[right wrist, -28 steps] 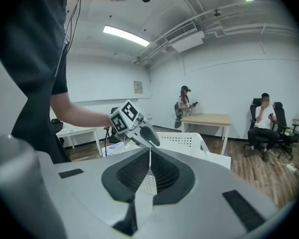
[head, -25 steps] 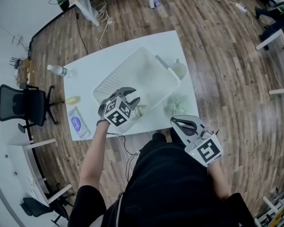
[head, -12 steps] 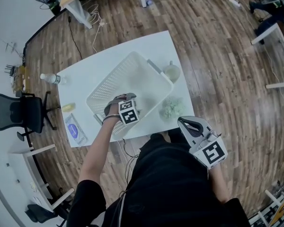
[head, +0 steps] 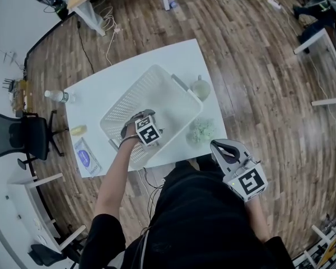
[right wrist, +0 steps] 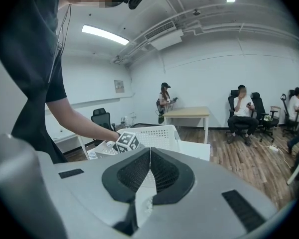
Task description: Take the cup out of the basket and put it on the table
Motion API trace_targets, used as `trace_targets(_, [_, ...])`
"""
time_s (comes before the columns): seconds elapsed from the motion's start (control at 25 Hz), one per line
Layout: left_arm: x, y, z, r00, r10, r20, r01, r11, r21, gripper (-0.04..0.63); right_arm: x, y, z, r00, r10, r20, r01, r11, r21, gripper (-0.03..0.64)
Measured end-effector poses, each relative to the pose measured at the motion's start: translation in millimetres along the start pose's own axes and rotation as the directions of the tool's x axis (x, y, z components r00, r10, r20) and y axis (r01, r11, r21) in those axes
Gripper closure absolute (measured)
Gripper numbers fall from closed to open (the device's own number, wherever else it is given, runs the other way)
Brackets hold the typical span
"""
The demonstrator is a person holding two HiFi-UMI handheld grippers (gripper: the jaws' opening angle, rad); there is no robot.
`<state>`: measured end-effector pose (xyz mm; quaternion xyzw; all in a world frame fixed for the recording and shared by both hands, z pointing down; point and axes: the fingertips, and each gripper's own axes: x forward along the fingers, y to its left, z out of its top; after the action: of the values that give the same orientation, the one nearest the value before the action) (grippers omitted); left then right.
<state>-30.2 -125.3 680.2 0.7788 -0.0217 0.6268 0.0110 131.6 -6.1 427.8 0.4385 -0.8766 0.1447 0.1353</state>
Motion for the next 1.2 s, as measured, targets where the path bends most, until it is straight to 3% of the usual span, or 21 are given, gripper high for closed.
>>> trace_targets(0.16, [-39, 23, 17, 0.984, 0.103, 0.143, -0.082, 0.986, -0.147, 0.229, 7, 7, 2, 1.000, 0.026, -0.001, -0.026, 1.000, -0.011, 0.592])
trace_targets(0.24, [-66, 30, 33, 0.957, 0.139, 0.255, -0.076, 0.968, -0.240, 0.229, 11, 9, 3, 0.999, 0.041, -0.002, -0.041, 0.999, -0.027, 0.592])
trace_targets(0.32, [-99, 31, 45, 0.912, 0.159, 0.377, -0.027, 0.943, -0.330, 0.229, 16, 14, 3, 0.998, 0.055, -0.009, -0.055, 0.998, -0.044, 0.592])
trace_targets(0.4, [-136, 29, 55, 0.842, 0.181, 0.508, 0.052, 0.910, -0.410, 0.229, 22, 20, 6, 0.998, 0.061, -0.011, -0.061, 0.997, -0.053, 0.592])
trace_targets(0.48, [-172, 25, 62, 0.754, 0.216, 0.621, 0.130, 0.876, -0.464, 0.229, 27, 24, 13, 0.999, 0.052, 0.005, -0.052, 0.998, -0.040, 0.591])
trace_targets(0.6, [-218, 13, 62, 0.628, 0.280, 0.726, 0.212, 0.836, -0.506, 0.229, 38, 31, 29, 0.997, 0.059, 0.049, -0.059, 0.998, -0.002, 0.589])
trace_targets(0.68, [-243, 4, 55, 0.557, 0.334, 0.760, 0.246, 0.808, -0.535, 0.229, 49, 39, 43, 0.993, 0.099, 0.068, -0.099, 0.995, -0.009, 0.588])
trace_targets(0.76, [-263, -4, 45, 0.506, 0.389, 0.770, 0.263, 0.781, -0.567, 0.229, 63, 53, 59, 0.984, 0.157, 0.080, -0.155, 0.987, -0.035, 0.583])
trace_targets(1.0, [-303, -33, -5, 0.417, 0.532, 0.737, 0.260, 0.707, -0.658, 0.229, 114, 120, 87, 0.946, 0.321, 0.035, -0.315, 0.941, -0.126, 0.532])
trace_targets(1.2, [-324, -62, -56, 0.346, 0.661, 0.666, 0.291, 0.600, -0.745, 0.229, 140, 181, 81, 0.896, 0.442, -0.033, -0.439, 0.876, -0.198, 0.532])
